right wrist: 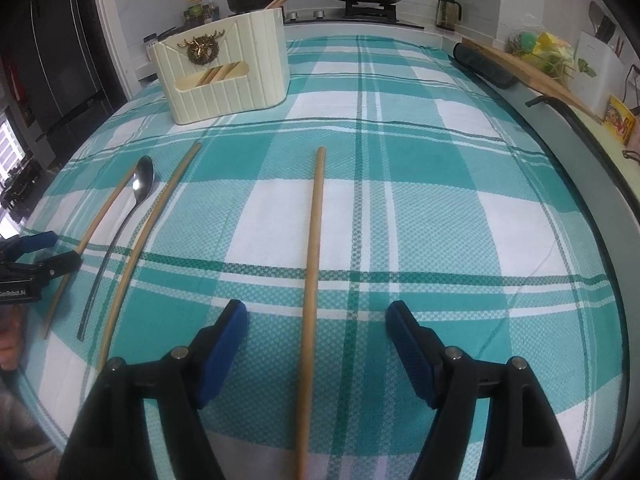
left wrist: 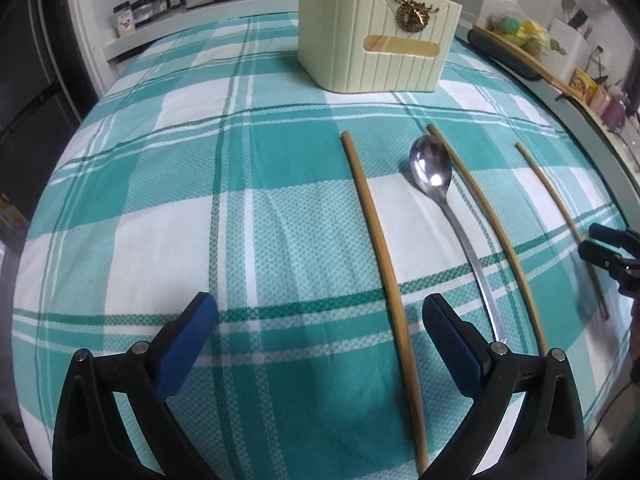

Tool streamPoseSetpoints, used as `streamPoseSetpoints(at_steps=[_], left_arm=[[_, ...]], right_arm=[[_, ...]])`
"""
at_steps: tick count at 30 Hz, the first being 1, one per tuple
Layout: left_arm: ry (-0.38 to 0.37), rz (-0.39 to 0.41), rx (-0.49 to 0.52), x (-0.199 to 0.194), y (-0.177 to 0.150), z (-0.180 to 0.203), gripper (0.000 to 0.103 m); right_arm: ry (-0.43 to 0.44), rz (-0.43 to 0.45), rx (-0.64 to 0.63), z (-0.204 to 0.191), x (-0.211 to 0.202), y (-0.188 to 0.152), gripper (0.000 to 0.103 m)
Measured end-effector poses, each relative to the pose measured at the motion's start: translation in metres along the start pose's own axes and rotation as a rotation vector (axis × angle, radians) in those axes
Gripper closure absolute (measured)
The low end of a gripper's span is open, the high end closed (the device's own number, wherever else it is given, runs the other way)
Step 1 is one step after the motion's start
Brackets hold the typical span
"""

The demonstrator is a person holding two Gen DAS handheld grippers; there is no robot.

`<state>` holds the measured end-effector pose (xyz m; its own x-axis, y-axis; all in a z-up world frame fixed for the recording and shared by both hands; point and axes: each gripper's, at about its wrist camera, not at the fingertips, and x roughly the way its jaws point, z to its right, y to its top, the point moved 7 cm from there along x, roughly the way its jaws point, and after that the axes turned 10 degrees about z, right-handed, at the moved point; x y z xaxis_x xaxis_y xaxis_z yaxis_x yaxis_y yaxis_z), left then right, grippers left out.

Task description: Organize utensils

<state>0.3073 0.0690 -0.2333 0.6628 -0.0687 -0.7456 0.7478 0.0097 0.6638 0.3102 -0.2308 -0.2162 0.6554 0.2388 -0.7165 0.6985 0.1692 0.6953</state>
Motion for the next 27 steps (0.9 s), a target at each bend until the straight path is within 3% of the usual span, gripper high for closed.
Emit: streamPoseSetpoints(at_steps=[4,7,9,11,16,17,19,20,21,22,27], left_arm=[[-0.069,-0.025,0.0,0.01,0.025,0.001,0.001],[-0.068,-0.053,0.028,0.028,0.036,0.001,0.002],[-0.065,-0.071,0.039,0.038,0.04,0.002,0.015],[-0.06,-0.088,0.043,0.047,0.043,0.003,0.021],[-0.036,-0.089,0.104,0.059,0.055,0.012,0.027],[-0.04,-0.088,0.113,0.061,0.058,0.015,0.034],[-0.043,-0.082,0.128,0.063,0.064,0.019,0.057],[-0.051,-0.081,0.132,0.064,0.066,0.021,0.079],[-0.061,-0.081,0.13,0.064,0.068,0.024,0.093],[-0.062,-0.079,0.127,0.065,0.069,0.024,0.094],[-0.072,-0.032,0.076,0.054,0.074,0.018,0.098]], right_arm=[[0.03,-0.039,-0.01,0.01,0.004,0.014,0.029],[0.069,-0.066,-0.015,0.01,0.014,0.028,0.029],[0.085,-0.086,-0.024,0.009,0.023,0.037,0.037],[0.099,-0.109,-0.042,0.005,0.034,0.044,0.054],[0.091,-0.128,-0.101,-0.007,0.061,0.064,0.064],[0.095,-0.136,-0.107,-0.011,0.068,0.068,0.067],[0.072,-0.125,-0.131,-0.016,0.079,0.078,0.072],[0.06,-0.125,-0.143,-0.017,0.084,0.083,0.081],[0.048,-0.119,-0.14,-0.017,0.088,0.087,0.089],[0.039,-0.115,-0.13,-0.016,0.091,0.091,0.095],[0.05,-0.086,-0.056,-0.011,0.089,0.097,0.096]])
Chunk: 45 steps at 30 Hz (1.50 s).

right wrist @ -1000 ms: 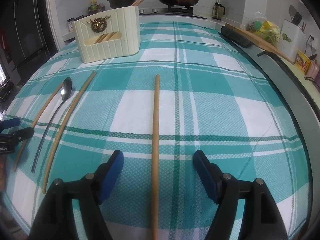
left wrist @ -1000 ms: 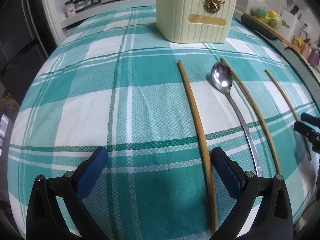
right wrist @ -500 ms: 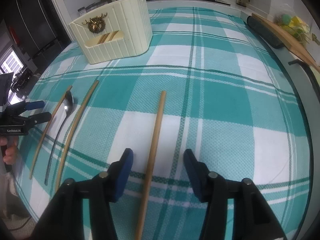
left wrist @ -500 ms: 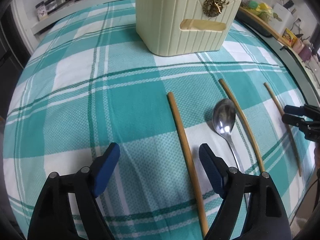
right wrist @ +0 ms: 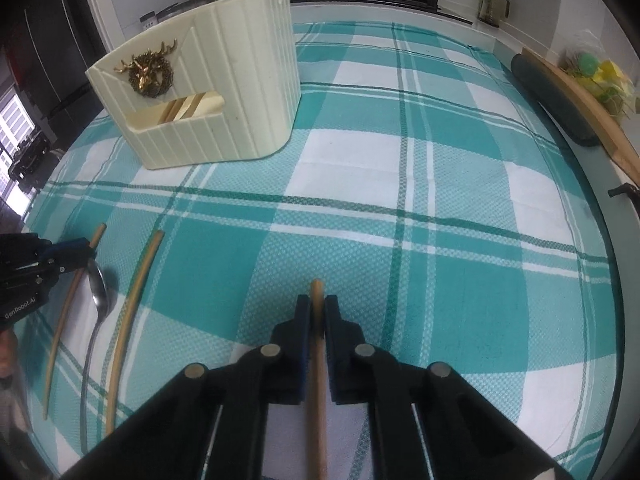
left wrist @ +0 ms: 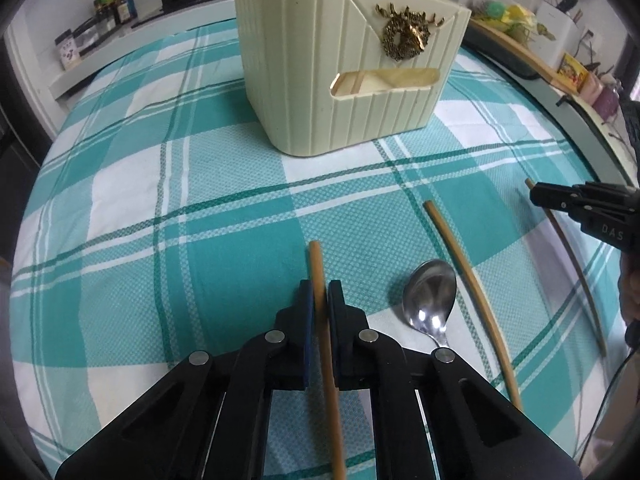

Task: Organize utensils
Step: 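Carry the right tool's chopstick into the holder while the left tool carries its own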

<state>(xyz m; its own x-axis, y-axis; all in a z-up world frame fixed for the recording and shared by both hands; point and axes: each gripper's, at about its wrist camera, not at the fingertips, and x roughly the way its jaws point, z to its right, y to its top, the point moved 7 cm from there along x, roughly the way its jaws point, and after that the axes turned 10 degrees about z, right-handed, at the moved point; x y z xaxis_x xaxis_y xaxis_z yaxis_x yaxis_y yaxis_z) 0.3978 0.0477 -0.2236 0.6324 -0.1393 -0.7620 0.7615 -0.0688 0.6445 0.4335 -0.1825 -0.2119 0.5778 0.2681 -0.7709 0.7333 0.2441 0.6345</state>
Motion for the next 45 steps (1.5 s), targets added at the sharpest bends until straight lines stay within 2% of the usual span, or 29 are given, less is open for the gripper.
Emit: streamPoseSetpoints(at_steps=[5,15,20,25,30,37,45], left_arm=[[-0.02,0.12,-0.057,-0.05,0.02,-0.005,0.098],[-0.093,0.378,-0.097,-0.178,0.05,-0.001,0.098],[-0.113,0.471,-0.117,-0.217,0.058,0.002,0.098],[-0.118,0.515,-0.114,-0.234,0.066,0.006,0.098],[-0.137,0.535,-0.118,-0.245,0.075,0.005,0.098],[-0.153,0.571,-0.129,-0.263,0.097,-0.004,0.098],[-0.158,0.627,-0.135,-0.282,0.15,-0.013,0.098]], right_arm=[[0.048,0.13,0.052,-0.001,-0.045,0.015,0.096],[0.134,0.415,0.062,-0.018,-0.177,0.045,0.097],[0.139,0.538,0.051,-0.03,-0.221,0.051,0.097],[0.124,0.641,0.018,-0.043,-0.247,0.06,0.097],[0.121,0.686,0.007,-0.049,-0.263,0.073,0.097],[0.11,0.701,0.006,-0.044,-0.27,0.098,0.097],[0.115,0.723,-0.027,-0.049,-0.276,0.14,0.097]])
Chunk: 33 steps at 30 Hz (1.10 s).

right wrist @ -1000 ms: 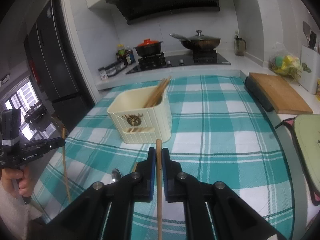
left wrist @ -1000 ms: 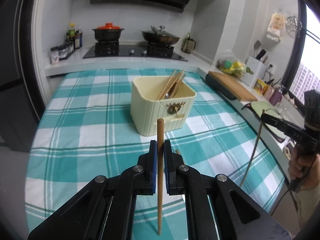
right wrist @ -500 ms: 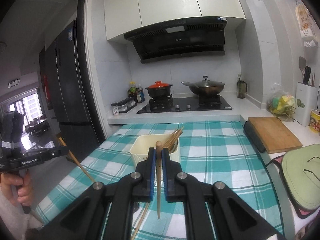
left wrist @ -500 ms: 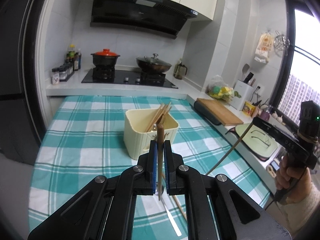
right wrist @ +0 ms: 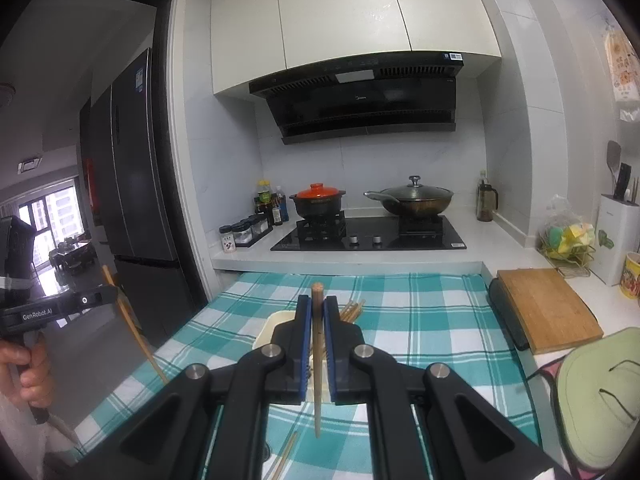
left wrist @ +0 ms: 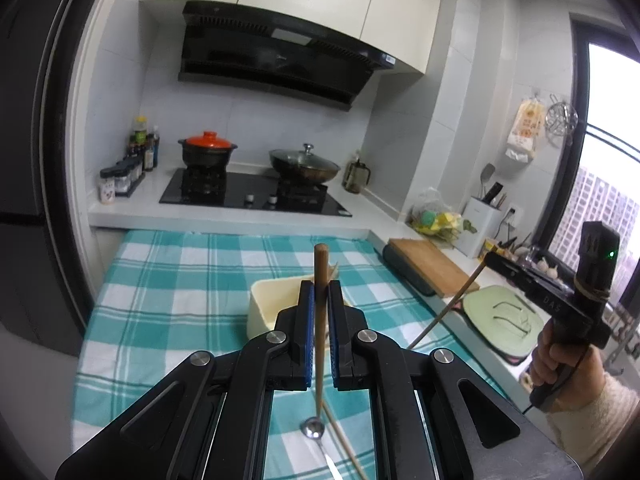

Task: Organize utensils
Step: 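Carry the right tool's chopstick into the holder while the left tool carries its own, then open both tools and move them back over the spoon and last chopstick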

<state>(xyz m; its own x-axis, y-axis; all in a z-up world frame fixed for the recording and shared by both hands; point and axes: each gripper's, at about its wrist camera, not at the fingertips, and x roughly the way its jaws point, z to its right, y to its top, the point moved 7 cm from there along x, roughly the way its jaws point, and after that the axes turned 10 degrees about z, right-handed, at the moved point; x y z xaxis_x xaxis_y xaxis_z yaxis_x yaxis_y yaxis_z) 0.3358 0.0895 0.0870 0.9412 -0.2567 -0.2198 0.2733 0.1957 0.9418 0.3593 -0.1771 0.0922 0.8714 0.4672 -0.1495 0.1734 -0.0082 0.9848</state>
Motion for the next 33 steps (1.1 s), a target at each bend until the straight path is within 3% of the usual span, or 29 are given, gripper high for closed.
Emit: streamPoseSetpoints(at_steps=[8,12,15,18,24,30,31,33], left_arm=[[0.023,0.072,0.041,0.053,0.056,0.005,0.098],[0.047,0.067,0.047,0.091,0.061,0.002,0.098],[0.057,0.02,0.044,0.124,0.049,-0.002,0.098],[0.071,-0.048,0.05,0.154,0.028,-0.008,0.098],[0.099,-0.2,0.037,0.202,-0.022,-0.029,0.098],[0.136,-0.301,0.053,0.234,-0.058,-0.04,0.098],[0.153,-0.305,0.061,0.235,-0.059,-0.041,0.096],[0.168,-0.302,0.062,0.23,-0.059,-0.042,0.077]], right_arm=[[0.022,0.024,0.02,0.004,0.051,0.04,0.097],[0.025,0.071,0.013,0.004,0.079,0.055,0.097],[0.024,0.06,0.012,0.006,0.106,0.05,0.097],[0.035,-0.015,0.052,0.015,0.137,0.03,0.097],[0.033,-0.256,0.187,0.044,0.199,-0.037,0.097],[0.011,-0.386,0.203,0.058,0.236,-0.078,0.096],[0.004,-0.391,0.193,0.058,0.238,-0.08,0.093],[-0.021,-0.399,0.153,0.058,0.242,-0.082,0.093]])
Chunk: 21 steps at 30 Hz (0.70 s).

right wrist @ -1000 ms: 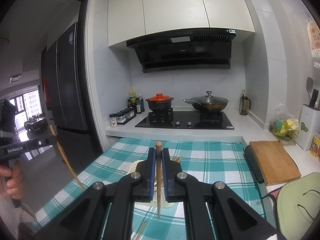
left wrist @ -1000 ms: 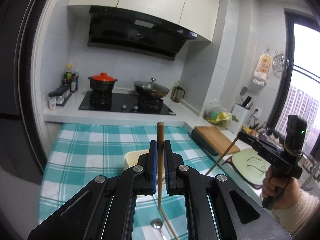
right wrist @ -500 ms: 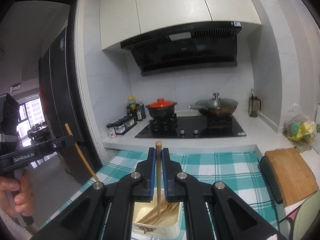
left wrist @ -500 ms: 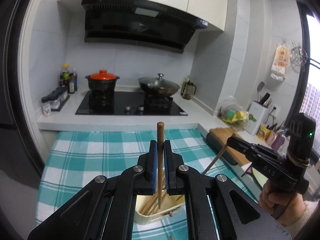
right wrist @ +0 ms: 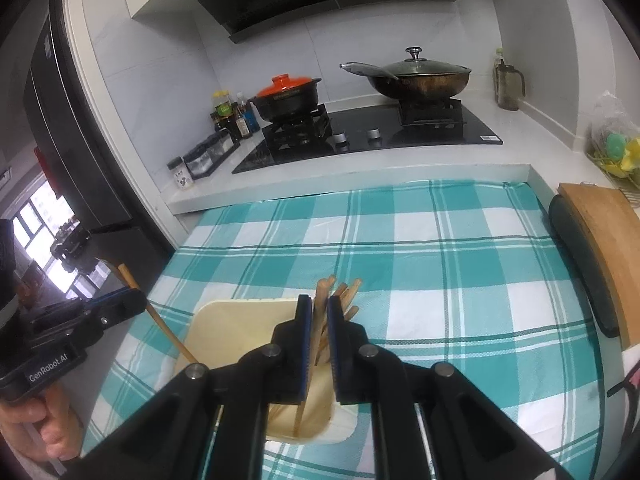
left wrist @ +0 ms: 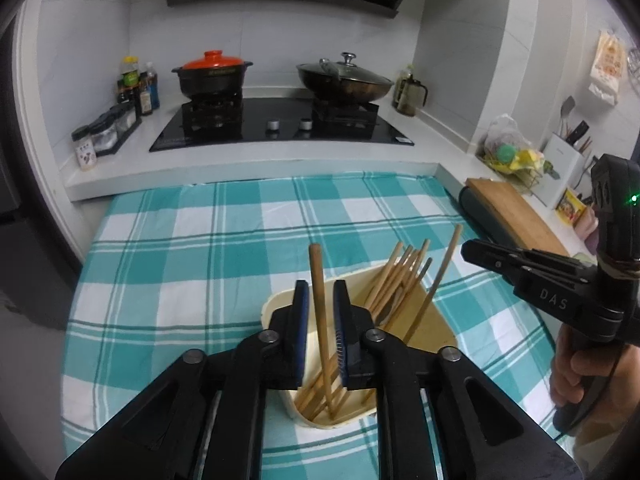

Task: Organize utensils
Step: 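Open both tools and move them back over the spoon and last chopstick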

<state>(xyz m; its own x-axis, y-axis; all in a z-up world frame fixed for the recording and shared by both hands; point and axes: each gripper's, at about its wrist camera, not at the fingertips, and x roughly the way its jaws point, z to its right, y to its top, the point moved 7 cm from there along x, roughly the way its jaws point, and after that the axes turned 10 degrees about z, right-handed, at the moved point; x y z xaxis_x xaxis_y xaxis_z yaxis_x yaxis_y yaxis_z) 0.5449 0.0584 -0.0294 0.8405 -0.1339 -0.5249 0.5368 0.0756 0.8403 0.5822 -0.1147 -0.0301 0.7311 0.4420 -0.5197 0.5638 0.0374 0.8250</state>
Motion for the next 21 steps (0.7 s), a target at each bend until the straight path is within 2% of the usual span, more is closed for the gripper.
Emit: streamPoseSetpoints(at_steps=[1,3,4,5,10,15,18,21], left_arm=[[-0.003,0.008,-0.007,-0.007,0.0,-0.001,0.07],[-0.004,0.03,-0.015,-0.025,0.0,-0.005,0.043],[0.0,0.038,-0.01,-0.037,-0.002,-0.006,0.04],[0.003,0.036,0.0,-0.049,-0.005,-0.008,0.036],[0.012,-0.035,0.067,-0.113,-0.043,-0.017,0.022],[0.04,-0.075,0.132,-0.171,-0.107,-0.02,0.013],[0.048,-0.075,0.106,-0.191,-0.152,-0.018,0.01],[0.083,-0.064,0.05,-0.193,-0.197,-0.017,0.009]], right_arm=[[-0.011,-0.004,-0.016,-0.001,0.0,0.0,0.093],[-0.028,0.006,-0.033,-0.001,-0.007,0.003,0.084],[-0.029,0.019,-0.039,-0.002,-0.014,0.004,0.073],[-0.027,0.035,-0.045,-0.003,-0.023,0.005,0.068],[-0.026,0.051,-0.131,-0.01,-0.086,-0.01,0.068],[-0.07,0.033,-0.263,-0.003,-0.152,-0.056,0.068],[-0.141,0.038,-0.333,0.008,-0.182,-0.09,0.068],[-0.17,0.025,-0.324,0.015,-0.197,-0.135,0.068]])
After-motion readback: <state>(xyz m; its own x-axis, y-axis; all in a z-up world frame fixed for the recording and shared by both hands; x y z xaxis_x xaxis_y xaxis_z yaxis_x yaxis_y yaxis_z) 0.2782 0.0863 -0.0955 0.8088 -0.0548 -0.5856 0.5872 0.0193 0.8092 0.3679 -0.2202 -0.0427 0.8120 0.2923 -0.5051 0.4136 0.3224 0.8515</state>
